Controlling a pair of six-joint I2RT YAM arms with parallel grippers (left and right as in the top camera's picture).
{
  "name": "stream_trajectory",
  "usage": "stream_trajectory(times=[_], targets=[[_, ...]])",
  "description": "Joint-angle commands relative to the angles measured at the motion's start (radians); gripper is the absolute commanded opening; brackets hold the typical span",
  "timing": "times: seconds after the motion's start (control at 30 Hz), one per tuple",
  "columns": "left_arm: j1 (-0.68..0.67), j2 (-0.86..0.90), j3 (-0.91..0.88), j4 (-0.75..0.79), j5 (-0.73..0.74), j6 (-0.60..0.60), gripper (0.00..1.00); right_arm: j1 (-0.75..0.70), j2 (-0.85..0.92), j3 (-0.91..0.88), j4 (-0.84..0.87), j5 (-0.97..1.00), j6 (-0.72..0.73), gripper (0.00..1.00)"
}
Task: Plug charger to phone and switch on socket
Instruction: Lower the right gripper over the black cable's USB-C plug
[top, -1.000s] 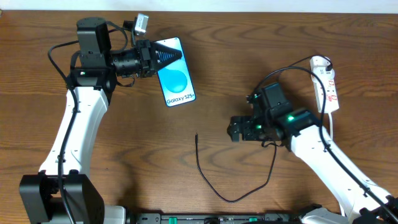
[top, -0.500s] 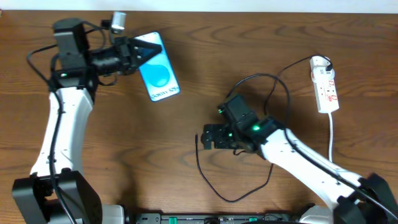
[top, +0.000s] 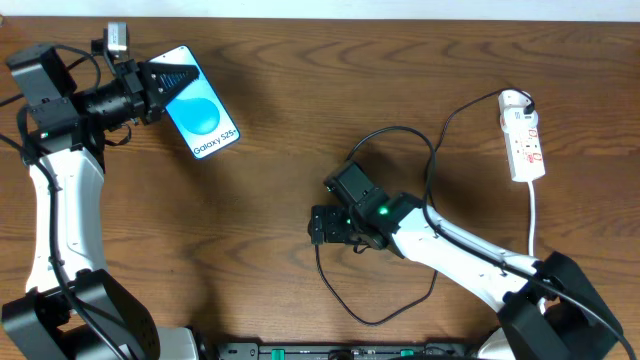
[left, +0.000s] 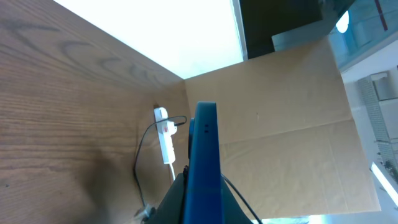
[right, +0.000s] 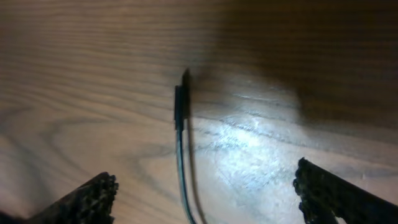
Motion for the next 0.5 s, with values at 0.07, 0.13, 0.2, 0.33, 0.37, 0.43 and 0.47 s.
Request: stream_trajectory(times=[0.07,0.13,0.2,0.33,0.37,0.43,0.47], targets=[[0.001,-0.018,-0.004,0.004,0.046,0.014,0.07,0.018,0.076,0.035,-0.022,0.038,0.017,0.99],[0.001,-0.018,-0.004,0.004,0.046,0.014,0.07,0.031,0.099,0.082,-0.071,0.077,0.016,0.99],[0.001,-0.018,-0.004,0.004,0.046,0.014,0.08,0.040,0.110,0.118,-0.106,0.109,0.016,0.99],[0.001,-0.018,-0.004,0.003,0.046,0.014,0.07,0.060,0.116,0.171,-0.134,0.151,0.009,0.99],[0.001,-0.018,-0.004,0.003,0.046,0.014,0.07,0.064,0.116,0.180,-0.137,0.159,0.009,0.99],[0.001,-0.018,-0.004,0.004,0.046,0.014,0.08,0.066,0.117,0.195,-0.140,0.164,0.021,0.99],[0.001,-0.018,-0.004,0.003,0.046,0.014,0.07,0.066,0.117,0.197,-0.140,0.168,0.027,0.99]])
